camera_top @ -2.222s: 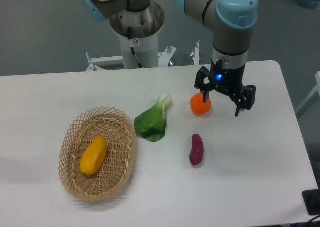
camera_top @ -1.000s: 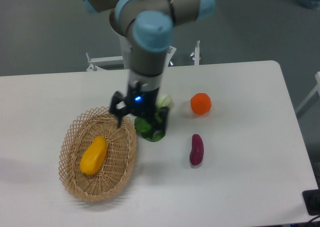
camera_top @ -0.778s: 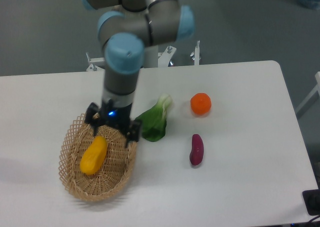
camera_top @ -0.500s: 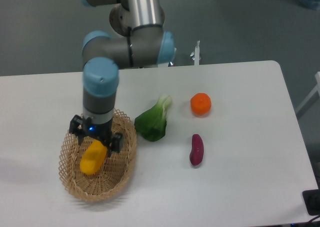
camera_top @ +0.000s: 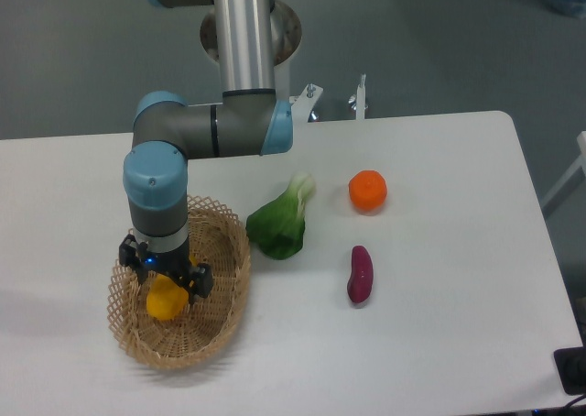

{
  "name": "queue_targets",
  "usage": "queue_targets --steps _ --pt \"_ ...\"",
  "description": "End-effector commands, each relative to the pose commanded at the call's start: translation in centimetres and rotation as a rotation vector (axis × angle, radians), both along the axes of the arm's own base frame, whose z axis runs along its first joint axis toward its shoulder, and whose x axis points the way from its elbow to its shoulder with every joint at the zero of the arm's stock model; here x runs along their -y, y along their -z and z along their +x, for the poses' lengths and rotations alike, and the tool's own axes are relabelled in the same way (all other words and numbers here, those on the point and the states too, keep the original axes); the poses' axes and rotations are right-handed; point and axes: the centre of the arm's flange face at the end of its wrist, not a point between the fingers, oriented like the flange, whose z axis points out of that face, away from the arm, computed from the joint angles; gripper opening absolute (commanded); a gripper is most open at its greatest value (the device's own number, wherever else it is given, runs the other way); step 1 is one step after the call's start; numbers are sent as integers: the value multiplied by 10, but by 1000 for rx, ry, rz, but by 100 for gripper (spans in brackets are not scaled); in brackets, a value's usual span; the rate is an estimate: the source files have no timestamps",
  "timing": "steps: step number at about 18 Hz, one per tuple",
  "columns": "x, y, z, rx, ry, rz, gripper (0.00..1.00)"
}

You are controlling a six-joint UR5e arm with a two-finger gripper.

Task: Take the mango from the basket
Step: 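Lower the gripper onto the yellow mango in the basket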

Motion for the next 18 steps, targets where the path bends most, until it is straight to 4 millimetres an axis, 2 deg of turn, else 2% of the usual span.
queue_targets --steps 6,12,13,14,15,16,18 --pt "-1 9 6 -7 4 -21 100" --pt "-1 10 7 -6 4 -23 100" --pt "-2 9 6 -9 3 -23 97" --pt "-1 10 6 -13 1 -26 86" --pt "-1 10 7 -17 2 -28 67" --pt "-1 9 8 -20 4 -28 57" --pt "-2 7 8 -23 7 -24 49"
